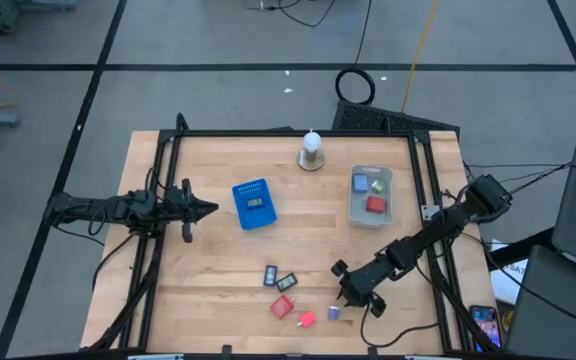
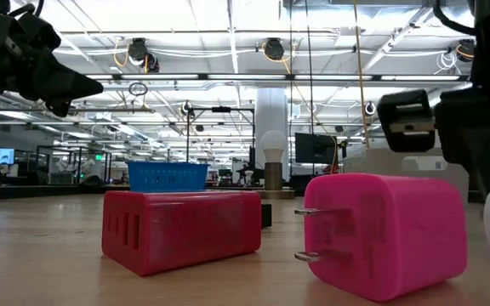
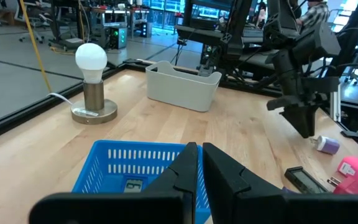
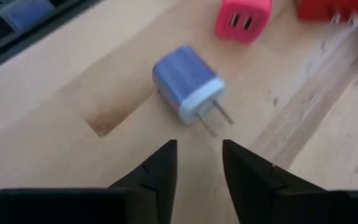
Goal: Pick & Place Office items
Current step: Put the dark blue charger adapter into the gray bin
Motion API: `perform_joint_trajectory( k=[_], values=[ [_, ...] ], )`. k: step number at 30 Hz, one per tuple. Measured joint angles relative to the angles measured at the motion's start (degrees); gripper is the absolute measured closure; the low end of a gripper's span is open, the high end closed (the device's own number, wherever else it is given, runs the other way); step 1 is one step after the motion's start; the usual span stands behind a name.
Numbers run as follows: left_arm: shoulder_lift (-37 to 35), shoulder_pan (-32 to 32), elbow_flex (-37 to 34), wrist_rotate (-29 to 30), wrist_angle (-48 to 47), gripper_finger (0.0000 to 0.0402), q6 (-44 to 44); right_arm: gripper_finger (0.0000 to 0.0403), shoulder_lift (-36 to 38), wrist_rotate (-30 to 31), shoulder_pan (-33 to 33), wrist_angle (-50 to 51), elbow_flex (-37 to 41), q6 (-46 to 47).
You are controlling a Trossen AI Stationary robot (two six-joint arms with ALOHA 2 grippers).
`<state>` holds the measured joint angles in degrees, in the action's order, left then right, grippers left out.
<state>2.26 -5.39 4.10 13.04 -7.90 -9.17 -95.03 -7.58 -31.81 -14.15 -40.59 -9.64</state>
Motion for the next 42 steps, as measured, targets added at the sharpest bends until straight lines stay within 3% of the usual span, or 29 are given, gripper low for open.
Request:
perform_joint_trajectory(
  k=[4,7,12,18,21,31,42],
  values=[
    [0.09,0.0,0.0,-0.01,0.0,0.0378,0.0,0.0303,1.02,0.15,-0.55,-1.21,0.04,-4.35],
    [0.17,0.0,0.0,-0.04,0.0,0.0378,-0.02,0.0292,3.1,1.95,-1.41,-2.99,-0.05,-6.34],
    [1.1,0.0,0.0,-0.04,0.0,0.0378,-0.02,0.0237,5.76,2.59,-0.85,-2.8,-0.47,-5.61],
    [2.9,0.0,0.0,0.45,0.02,0.0378,1.22,0.0153,2.99,-3.43,0.87,4.97,-6.69,-8.16],
    [3.96,0.0,0.0,0.48,0.01,0.0378,1.41,0.0133,0.16,-8.68,1.7,9.43,-10.44,-10.73],
    [6.77,0.0,0.0,0.48,0.02,0.0378,1.53,0.0161,-5.81,-19.88,6.12,9.12,-12.7,-17.99],
    [6.86,0.0,0.0,0.49,0.02,0.0378,2.07,0.0201,-8.08,-26.07,8.92,7.03,-12.7,-20.58]
  ],
)
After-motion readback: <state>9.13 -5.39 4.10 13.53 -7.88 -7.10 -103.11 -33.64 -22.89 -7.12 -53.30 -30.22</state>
